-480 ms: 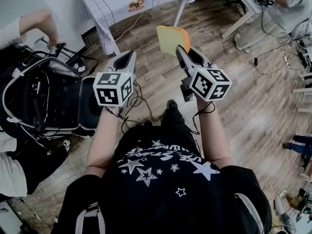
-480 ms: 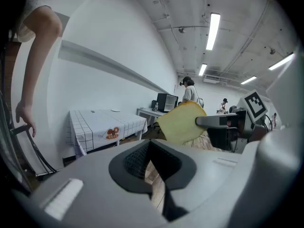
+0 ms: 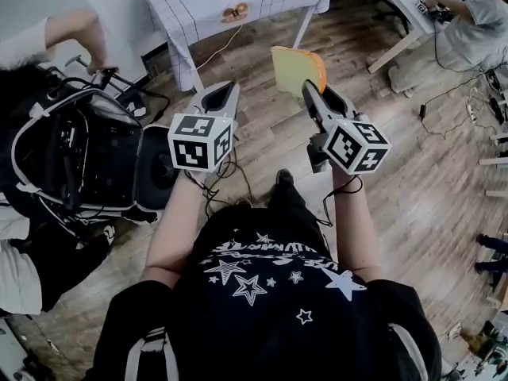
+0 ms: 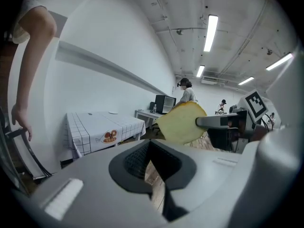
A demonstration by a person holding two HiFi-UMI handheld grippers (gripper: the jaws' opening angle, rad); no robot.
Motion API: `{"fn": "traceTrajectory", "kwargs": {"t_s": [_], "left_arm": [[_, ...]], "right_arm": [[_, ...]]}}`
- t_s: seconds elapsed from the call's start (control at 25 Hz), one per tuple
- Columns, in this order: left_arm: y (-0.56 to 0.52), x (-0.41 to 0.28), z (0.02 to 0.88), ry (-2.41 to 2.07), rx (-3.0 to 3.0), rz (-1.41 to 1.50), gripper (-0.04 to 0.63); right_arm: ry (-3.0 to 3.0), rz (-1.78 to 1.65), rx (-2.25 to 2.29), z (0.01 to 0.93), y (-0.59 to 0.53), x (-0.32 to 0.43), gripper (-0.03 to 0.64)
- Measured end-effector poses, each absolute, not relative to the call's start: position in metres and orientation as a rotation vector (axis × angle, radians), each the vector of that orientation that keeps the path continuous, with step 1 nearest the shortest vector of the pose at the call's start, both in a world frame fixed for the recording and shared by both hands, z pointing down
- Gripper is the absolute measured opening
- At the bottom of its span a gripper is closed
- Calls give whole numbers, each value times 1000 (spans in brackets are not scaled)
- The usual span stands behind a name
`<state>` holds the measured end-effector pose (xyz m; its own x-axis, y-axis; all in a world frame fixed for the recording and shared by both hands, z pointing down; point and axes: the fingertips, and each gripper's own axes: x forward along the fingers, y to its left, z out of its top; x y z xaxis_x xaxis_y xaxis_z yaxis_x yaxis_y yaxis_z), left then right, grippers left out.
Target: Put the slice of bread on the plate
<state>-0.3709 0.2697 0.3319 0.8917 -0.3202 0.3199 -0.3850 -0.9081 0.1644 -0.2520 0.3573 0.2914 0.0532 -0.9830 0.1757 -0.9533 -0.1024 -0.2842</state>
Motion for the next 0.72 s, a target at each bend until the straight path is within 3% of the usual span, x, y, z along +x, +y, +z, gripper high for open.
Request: {"fn": "traceTrajectory", "kwargs": {"t_s": [0.72], "left_arm": [[264,-336,319,-577,2801,427,8]], "right_arm": [[2032,-551,-2207,285,356,-204,98]]}}
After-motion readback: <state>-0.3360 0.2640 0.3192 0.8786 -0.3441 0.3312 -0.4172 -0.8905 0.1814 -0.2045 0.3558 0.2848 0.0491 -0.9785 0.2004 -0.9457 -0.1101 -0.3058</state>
